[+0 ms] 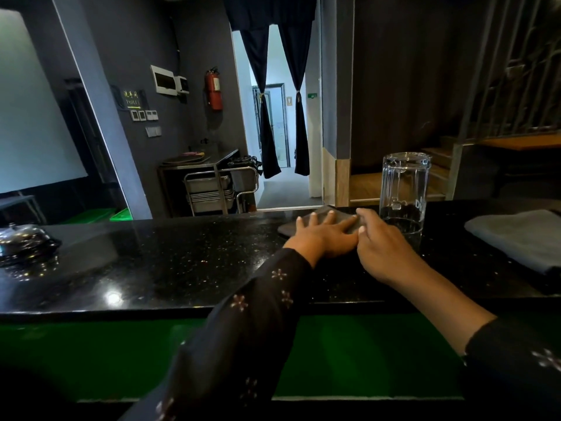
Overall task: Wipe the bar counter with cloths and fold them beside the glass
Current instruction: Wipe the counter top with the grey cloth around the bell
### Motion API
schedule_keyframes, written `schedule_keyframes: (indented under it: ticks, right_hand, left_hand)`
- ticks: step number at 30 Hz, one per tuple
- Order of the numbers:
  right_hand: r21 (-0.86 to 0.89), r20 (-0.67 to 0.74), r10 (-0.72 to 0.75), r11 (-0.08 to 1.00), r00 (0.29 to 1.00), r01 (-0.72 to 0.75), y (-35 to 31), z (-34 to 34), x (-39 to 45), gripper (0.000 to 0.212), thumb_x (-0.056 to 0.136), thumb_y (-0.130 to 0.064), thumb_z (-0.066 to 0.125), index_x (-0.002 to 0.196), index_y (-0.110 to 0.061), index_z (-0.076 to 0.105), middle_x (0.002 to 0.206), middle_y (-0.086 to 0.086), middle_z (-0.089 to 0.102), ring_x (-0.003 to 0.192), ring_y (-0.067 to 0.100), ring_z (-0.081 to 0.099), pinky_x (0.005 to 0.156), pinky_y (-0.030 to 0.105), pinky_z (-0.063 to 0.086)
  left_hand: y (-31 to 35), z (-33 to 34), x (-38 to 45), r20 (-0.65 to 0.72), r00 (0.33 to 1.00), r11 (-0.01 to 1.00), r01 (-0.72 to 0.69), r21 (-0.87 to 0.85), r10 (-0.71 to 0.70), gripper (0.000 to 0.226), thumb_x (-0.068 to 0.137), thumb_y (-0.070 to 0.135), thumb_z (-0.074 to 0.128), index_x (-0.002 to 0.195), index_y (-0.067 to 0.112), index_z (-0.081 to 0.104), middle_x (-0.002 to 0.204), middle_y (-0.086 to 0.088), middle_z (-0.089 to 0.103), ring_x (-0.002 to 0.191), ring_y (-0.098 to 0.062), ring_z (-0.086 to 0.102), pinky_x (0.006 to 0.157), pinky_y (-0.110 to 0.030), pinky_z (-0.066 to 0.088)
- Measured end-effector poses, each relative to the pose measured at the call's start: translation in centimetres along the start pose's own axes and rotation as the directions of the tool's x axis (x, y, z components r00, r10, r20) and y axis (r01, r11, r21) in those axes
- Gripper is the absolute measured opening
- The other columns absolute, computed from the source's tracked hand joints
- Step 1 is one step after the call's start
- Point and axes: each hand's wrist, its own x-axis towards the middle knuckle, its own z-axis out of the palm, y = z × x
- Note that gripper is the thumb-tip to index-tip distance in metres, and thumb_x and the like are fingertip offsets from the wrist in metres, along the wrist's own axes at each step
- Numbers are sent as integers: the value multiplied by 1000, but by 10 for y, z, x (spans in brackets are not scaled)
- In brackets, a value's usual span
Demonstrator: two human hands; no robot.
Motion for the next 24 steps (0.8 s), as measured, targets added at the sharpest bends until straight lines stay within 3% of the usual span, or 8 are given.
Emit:
schedule_keyframes:
  ticks: [3,8,12,15,19,24]
  right_hand:
    - [79,-49,25,997,998,-21,-4,-3,-1,47,101,-37,25,144,-20,32,146,12,41,133,27,39,101,34,32]
    - [92,-52,-9,996,999,14,-10,-5,-10,53,99,-46,19,135,-16,44,132,12,53,117,24,48,85,28,27]
    - [57,-32,-19,998,999,21,-11,-5,-12,55,99,-47,19,137,-16,43,136,10,51,128,27,44,89,29,28]
    - [31,-11,-24,999,1000,24,-11,-1,-9,57,98,-49,18,138,-16,42,139,10,50,130,27,42,97,32,31]
    - [7,5,-14,1000,1000,13,-11,1,-6,56,98,-49,17,139,-18,40,139,10,48,131,27,40,102,38,30]
    - [87,-39,-46,995,998,49,-12,-2,-9,53,100,-44,19,140,-17,41,142,10,47,129,23,42,90,28,27]
  left_hand:
    - [-8,9,-27,-34,996,996,-83,30,84,57,93,59,16,147,43,4,160,0,-2,146,-30,-7,114,-55,-8]
    - [-66,10,-63,-54,991,990,-119,79,124,57,88,69,12,142,54,0,159,8,-3,146,-22,-5,113,-53,-8]
    - [-145,-6,-61,-60,992,990,112,88,-107,64,84,72,9,143,50,-2,160,3,-5,146,-29,-3,113,-62,-2]
    - [-179,-13,-58,-66,944,945,325,24,-323,65,84,73,12,144,50,3,160,0,-3,146,-33,-2,113,-62,-2]
    - [-138,-11,-55,-74,930,933,359,-15,-359,60,88,69,13,145,49,7,160,-2,-1,145,-37,-4,111,-61,-5]
    - [-35,2,-41,-65,994,996,91,7,-90,60,90,63,16,146,45,7,160,-5,-3,144,-39,-8,111,-62,-8]
